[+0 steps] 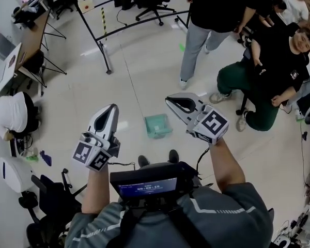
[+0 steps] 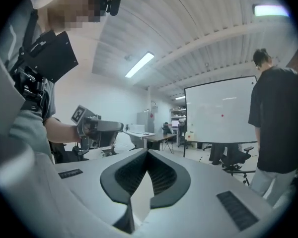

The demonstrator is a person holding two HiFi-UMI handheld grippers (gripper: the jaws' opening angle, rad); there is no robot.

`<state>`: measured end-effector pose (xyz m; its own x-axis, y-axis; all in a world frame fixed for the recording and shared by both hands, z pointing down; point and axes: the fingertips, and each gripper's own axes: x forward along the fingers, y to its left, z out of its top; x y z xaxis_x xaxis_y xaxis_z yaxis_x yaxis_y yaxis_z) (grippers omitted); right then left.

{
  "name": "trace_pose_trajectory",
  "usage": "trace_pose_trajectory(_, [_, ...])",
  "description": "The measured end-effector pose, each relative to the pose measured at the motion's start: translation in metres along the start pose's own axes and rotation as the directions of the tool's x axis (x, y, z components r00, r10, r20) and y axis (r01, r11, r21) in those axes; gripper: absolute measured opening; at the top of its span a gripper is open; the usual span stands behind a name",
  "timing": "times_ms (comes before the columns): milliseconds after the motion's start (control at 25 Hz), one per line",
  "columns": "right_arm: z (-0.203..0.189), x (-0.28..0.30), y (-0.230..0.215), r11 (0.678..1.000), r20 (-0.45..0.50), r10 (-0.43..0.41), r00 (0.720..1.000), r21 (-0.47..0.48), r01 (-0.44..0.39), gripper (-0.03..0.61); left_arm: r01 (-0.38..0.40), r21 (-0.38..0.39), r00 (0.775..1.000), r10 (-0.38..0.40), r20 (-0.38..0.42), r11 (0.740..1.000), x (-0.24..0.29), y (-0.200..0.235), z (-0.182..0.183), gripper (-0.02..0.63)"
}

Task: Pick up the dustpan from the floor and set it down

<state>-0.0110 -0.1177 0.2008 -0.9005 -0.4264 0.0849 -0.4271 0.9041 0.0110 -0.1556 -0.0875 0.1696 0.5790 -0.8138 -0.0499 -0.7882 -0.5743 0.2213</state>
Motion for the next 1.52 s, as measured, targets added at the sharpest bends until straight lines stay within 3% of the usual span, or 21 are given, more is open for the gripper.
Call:
trace_pose_trajectory(240, [0.041,-0.016,-0.006,0.988,0.046,-0.152,0.987,0.042,0.150,0.011,-0.004,-0.013,1.000,0.004,0.019,1.000,-0.014,-0.012,0.017,0.023])
trace_pose_trajectory(360, [0.045,-0.019,0.000,0.983,0.035,-0.178,0.983,0.042,0.177,0.011,0.003,-0.013,1.000,-0.003,0.019,1.000,-0.021,-0.016,0.020,0.023])
trace_pose_trajectory(1120, [0.052,-0.030,0.007,0.974,0.034,-0.223,0.974,0.052,0.221,0.011,0.005,0.013,1.000,-0.005,-0.018,1.000,-0.026,-0.025,0.008,0.023])
trace_pose_trajectory(1360, [0.057,-0.037,0.014,0.979,0.044,-0.201,0.979,0.046,0.199,0.011,-0.002,0.018,1.000,0.002,-0.017,1.000,-0.028,-0.035,0.011,0.023])
trace_pose_trajectory(1520, [0.058,-0.056,0.014,0.988,0.045,-0.148,0.988,0.049,0.146,0.011,-0.058,0.017,0.998,0.058,-0.021,0.998,-0.029,-0.059,0.010,0.023])
